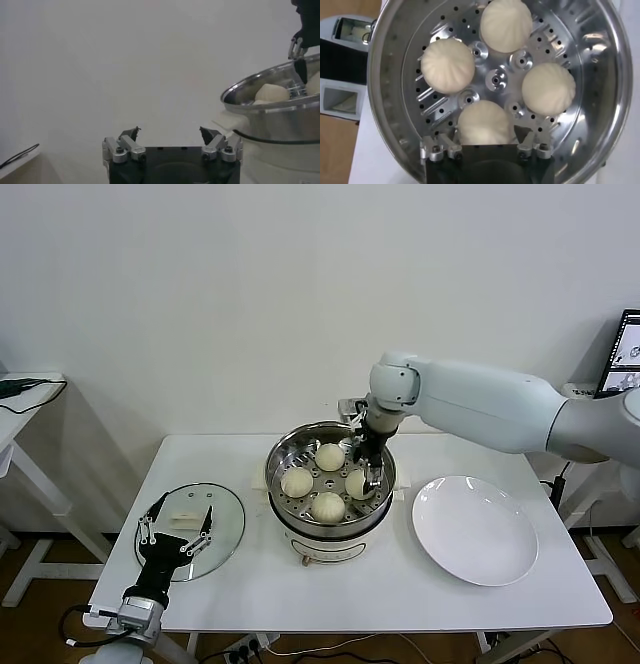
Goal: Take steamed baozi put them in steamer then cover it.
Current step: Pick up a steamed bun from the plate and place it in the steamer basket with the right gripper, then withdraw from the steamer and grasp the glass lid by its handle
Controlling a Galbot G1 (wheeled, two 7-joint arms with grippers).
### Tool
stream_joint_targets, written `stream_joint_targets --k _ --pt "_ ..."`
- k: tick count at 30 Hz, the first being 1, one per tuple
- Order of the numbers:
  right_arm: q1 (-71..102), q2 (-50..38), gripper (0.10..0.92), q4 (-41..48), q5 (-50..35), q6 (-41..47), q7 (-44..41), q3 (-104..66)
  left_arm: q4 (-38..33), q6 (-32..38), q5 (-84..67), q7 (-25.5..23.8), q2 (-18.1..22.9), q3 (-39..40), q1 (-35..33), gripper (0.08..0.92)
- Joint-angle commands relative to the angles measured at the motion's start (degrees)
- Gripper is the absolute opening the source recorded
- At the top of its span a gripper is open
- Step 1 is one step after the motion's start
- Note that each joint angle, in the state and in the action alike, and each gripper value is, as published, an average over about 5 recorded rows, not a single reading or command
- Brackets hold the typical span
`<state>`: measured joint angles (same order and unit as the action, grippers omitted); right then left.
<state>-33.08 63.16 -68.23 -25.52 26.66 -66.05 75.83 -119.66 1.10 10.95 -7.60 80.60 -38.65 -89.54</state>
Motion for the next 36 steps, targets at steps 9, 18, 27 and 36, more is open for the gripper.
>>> stream_joint_targets --k 9,18,27,36 --pt "-0.1 -23.3 0.823 -10.1 -3.4 -0.5 -0.4 -18.3 -1.7 -1.1 -0.1 0.5 0.5 1.2 0.0 0.823" --pt "28.7 -37.5 0.823 -18.6 -10.8 -11.7 24.9 -51.0 -2.1 -3.2 -0.7 0.8 0.9 1.4 1.4 0.823" --pt "72.0 -37.1 0.823 -27.9 -20.9 -24.4 53.0 -87.9 -0.3 0.2 -1.5 1.3 1.9 1.5 2.3 0.823" --pt "100.6 -18.4 0.823 -37.4 -15.7 -31.3 65.1 -110.9 -0.4 1.2 -1.3 1.3 1.8 2.1 2.2 0.823"
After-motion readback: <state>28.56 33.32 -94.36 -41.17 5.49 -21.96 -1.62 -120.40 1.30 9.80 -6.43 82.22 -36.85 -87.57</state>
